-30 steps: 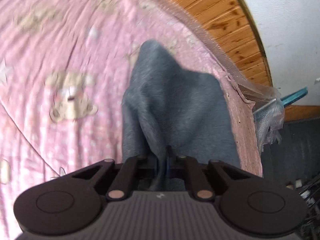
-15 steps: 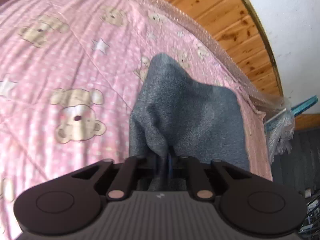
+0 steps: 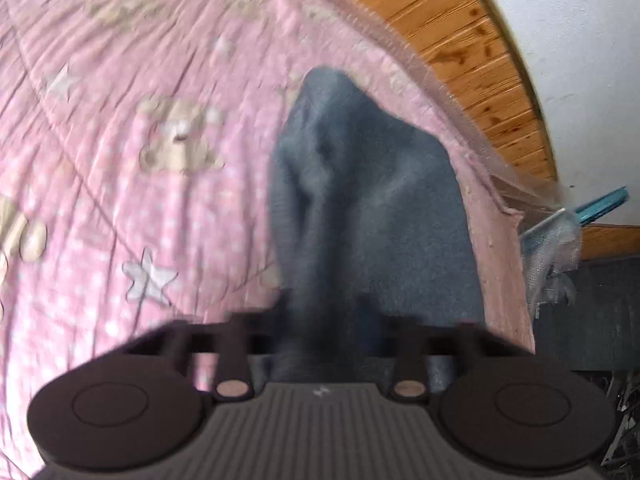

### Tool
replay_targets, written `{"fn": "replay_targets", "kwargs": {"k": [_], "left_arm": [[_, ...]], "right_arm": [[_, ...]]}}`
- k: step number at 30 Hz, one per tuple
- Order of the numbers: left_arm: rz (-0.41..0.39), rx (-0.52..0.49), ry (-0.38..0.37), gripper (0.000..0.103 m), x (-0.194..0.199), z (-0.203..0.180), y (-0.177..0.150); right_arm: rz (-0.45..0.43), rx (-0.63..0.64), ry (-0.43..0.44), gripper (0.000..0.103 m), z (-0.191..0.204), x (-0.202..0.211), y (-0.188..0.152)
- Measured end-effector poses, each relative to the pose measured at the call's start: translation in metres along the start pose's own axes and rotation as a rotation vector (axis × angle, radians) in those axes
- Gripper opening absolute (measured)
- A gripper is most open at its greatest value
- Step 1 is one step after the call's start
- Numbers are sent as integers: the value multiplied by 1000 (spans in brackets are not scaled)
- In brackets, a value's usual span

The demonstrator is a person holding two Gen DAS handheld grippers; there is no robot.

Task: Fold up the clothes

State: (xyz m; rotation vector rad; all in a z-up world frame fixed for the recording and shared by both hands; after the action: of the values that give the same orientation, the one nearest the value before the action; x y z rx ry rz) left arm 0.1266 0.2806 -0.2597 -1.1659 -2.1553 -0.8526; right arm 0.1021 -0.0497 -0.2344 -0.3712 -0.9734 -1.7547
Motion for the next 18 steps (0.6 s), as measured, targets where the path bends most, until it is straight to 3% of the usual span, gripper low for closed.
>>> {"fn": "replay_targets", "kwargs": {"k": [4,6,10,14,16,18], "left_arm": [[-30,62,12,18,10,-15,-10],[-48,103,9,17,17,-25,-14],[-20,100,-76,17,16,-109,-49],[64,-13,-72,26,-35,-159,-81],[138,1,-51,23,-52,-145,-89],[124,25,-56,24,-44,-127,-91]], "right_arm": [[24,37,40,32,13,-1,5],[42,158,46,28,20,13,35],[81,489,31,26,24,66,121],[183,536,-182,29,-32,76,164],[236,536,-300,48,-64,77,182],[151,476,-463,47,-88,90,180]]}}
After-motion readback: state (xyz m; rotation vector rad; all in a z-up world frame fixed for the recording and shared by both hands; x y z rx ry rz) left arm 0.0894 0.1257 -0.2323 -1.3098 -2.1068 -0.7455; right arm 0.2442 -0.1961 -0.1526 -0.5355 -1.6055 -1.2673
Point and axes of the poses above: each gripper's, at about its wrist camera, not at the fingertips, and x roughly against the way its jaws point, z to its left, y to its top, the point moved 1 cm from there along -x, roughly the way its jaws point, and after that the axes turned 1 degree about x, right-handed, at the moved point
